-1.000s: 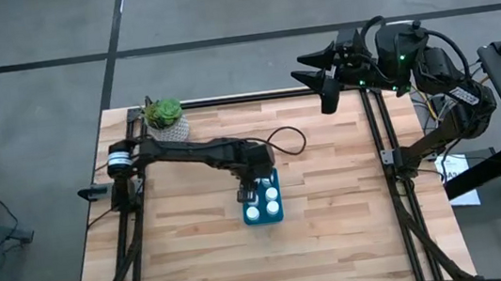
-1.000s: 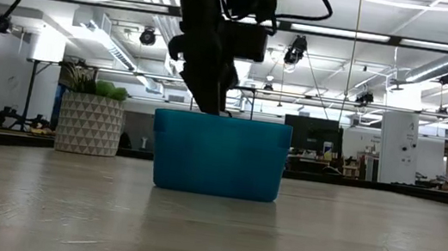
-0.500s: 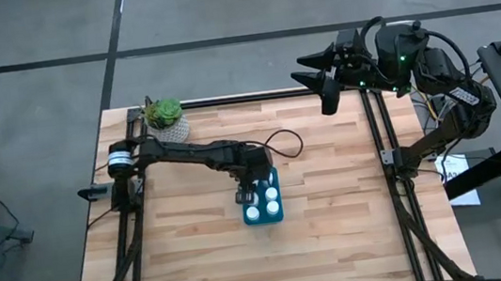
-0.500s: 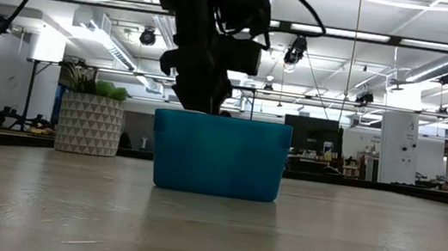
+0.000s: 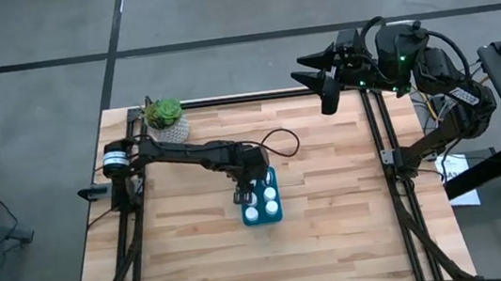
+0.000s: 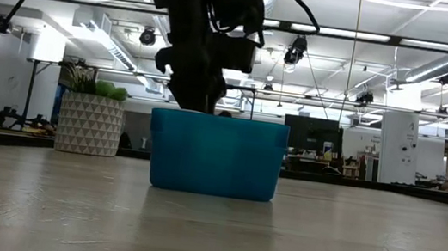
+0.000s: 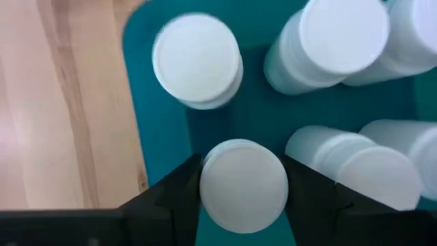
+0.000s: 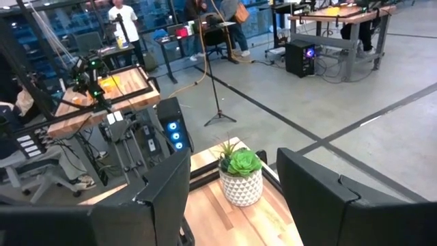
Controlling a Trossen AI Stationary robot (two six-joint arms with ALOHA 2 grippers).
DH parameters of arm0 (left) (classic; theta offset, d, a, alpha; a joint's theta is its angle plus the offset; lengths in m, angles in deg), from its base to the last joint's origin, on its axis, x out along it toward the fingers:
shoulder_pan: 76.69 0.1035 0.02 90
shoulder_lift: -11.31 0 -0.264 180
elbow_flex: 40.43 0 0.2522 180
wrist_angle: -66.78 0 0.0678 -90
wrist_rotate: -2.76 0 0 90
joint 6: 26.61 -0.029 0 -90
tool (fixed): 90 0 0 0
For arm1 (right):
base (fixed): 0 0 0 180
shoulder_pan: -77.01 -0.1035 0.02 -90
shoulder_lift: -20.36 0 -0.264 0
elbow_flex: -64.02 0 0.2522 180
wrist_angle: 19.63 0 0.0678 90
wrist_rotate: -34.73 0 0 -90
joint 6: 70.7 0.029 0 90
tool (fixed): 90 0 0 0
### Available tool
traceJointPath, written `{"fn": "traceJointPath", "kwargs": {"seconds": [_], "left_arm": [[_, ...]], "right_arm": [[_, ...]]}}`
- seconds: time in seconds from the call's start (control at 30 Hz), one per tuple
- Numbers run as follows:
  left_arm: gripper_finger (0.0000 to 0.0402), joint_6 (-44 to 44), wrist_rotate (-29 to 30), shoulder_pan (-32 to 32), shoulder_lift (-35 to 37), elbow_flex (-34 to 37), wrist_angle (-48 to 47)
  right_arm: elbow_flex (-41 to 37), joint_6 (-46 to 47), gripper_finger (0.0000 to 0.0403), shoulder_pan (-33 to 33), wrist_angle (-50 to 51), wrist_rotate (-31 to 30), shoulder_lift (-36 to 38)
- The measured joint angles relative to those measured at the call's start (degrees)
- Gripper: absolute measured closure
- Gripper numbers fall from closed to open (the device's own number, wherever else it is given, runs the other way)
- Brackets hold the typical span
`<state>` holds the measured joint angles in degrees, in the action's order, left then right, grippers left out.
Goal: Pick and place pill bottles into a basket
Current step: Put the white medicine bottle into the blue bin, then return to Home Position
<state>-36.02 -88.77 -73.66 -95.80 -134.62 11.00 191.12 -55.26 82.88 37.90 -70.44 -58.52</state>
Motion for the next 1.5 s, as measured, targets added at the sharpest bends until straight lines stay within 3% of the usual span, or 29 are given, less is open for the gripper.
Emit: {"fn": "traceJointPath", "kwargs": {"seconds": [0.5,0.9,1.2,1.5], "left_arm": [[0.0188,0.0,0.0,0.0,0.7,0.1,-0.9],[0.0184,0.1,0.4,0.0,3.4,-0.1,-3.0],[0.0184,0.8,2.4,0.0,9.7,-0.2,-4.4],[0.0184,4.6,3.4,0.1,20.7,-0.2,-4.0]], "right_arm": [[0.0,-0.4,0.0193,0.0,-0.4,-1.4,0.0],[0.0,-0.4,0.0193,0.0,-0.4,-1.4,0.0],[0.0,-1.1,0.0193,0.0,-1.9,-1.4,0.0],[0.0,-0.8,0.0193,0.0,-3.0,-1.2,0.0]]}}
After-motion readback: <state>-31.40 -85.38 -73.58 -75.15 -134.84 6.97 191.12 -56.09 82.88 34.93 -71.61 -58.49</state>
